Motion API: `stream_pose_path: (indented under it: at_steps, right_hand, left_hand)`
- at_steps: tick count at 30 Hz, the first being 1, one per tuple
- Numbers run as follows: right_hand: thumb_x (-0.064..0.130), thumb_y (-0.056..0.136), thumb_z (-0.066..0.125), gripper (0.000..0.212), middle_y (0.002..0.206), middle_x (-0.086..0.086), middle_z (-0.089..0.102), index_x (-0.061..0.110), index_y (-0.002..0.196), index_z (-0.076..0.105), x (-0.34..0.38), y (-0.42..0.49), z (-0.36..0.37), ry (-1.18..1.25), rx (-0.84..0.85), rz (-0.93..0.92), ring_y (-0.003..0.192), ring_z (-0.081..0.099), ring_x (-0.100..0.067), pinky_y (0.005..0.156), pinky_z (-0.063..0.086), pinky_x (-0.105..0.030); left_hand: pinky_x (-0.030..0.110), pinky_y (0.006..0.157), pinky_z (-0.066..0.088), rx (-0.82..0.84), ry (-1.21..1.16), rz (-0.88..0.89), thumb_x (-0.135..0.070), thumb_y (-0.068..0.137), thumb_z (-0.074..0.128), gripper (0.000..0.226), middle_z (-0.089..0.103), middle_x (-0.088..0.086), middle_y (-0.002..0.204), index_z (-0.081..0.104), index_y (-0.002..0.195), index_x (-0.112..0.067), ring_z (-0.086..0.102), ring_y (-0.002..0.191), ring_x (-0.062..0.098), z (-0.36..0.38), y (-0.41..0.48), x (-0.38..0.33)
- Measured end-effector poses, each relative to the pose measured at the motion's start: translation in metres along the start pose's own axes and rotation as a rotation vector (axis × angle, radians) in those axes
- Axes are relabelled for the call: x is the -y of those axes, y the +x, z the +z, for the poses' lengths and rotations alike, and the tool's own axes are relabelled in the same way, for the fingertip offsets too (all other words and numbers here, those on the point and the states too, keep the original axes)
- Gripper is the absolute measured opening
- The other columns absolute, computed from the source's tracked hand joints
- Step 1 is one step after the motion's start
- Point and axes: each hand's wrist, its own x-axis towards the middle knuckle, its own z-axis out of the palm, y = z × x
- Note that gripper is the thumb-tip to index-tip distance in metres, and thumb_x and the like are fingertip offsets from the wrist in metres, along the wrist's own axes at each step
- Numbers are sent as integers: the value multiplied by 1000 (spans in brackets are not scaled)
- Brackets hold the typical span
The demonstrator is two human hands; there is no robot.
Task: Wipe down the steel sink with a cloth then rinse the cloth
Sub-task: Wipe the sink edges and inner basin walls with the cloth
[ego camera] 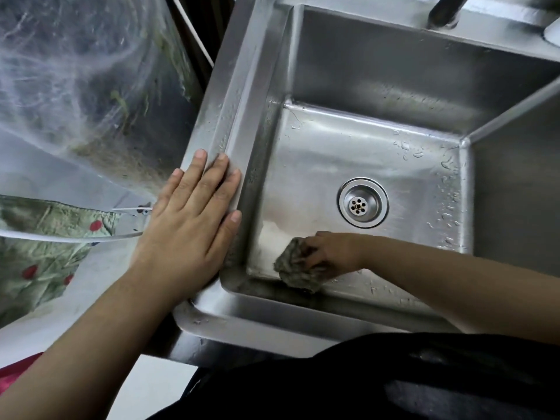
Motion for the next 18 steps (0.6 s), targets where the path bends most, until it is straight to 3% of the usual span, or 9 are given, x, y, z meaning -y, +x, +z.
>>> stream_pose_path:
  at_steps: [3, 6, 9, 12, 13, 15, 18]
  right_hand:
    - [32, 86, 65, 59, 142, -7, 42, 29, 140, 42, 5, -26, -13, 229, 98, 182, 121, 45, -28, 102, 35, -31]
    - [33, 91, 58, 59, 148, 0, 39, 32, 144, 32, 17, -62, -37, 500, -31, 422, 134, 39, -21, 110, 31, -31]
    - [43, 93, 51, 58, 152, 3, 33, 32, 145, 29, 41, -124, -47, 496, -334, 679, 138, 32, -18, 111, 27, -27]
    - [41, 93, 52, 55, 147, 0, 41, 24, 143, 37, 82, -182, -22, 528, -655, 819, 137, 35, -18, 111, 20, -20]
    - [44, 93, 51, 55, 146, 0, 43, 21, 142, 39, 96, -198, -9, 515, -773, 843, 138, 33, -18, 112, 17, -19]
    - [59, 90, 37, 63, 146, 5, 42, 23, 142, 39, 115, -225, 19, 425, -914, 946, 141, 26, -15, 116, 16, -30]
    - [63, 93, 15, 65, 150, 13, 32, 28, 145, 31, 128, -245, 43, 326, -914, 1055, 144, 13, -8, 117, 12, -41]
  left_hand:
    - [40, 114, 10, -23, -37, 7, -36, 94, 27, 55, 32, 10, 150, 39, 140, -9, 17, 142, 24, -9, 4, -10]
    - [36, 113, 16, -4, -132, 166, -37, 93, 27, 54, 38, 9, 147, 42, 139, -12, 25, 140, 24, -21, 25, -34]
    - [32, 112, 19, 255, -230, 358, -50, 86, 15, 67, 38, 5, 148, 36, 142, -19, 28, 138, 21, -9, 59, -65]
    - [33, 113, 24, 578, -31, 600, -55, 82, 11, 74, 31, 2, 151, 26, 146, -23, 28, 138, 18, 36, 88, -96]
    - [33, 112, 25, 669, 50, 702, -50, 87, 20, 65, 30, 2, 151, 26, 146, -22, 28, 138, 18, 54, 92, -105]
    - [34, 113, 22, 849, 212, 903, -34, 96, 36, 55, 22, 3, 155, 22, 147, -19, 20, 141, 18, 84, 96, -120]
    - [30, 115, 0, 1049, 461, 1075, -14, 94, 41, 65, -3, 11, 157, 5, 149, -10, -5, 144, 25, 112, 91, -123]
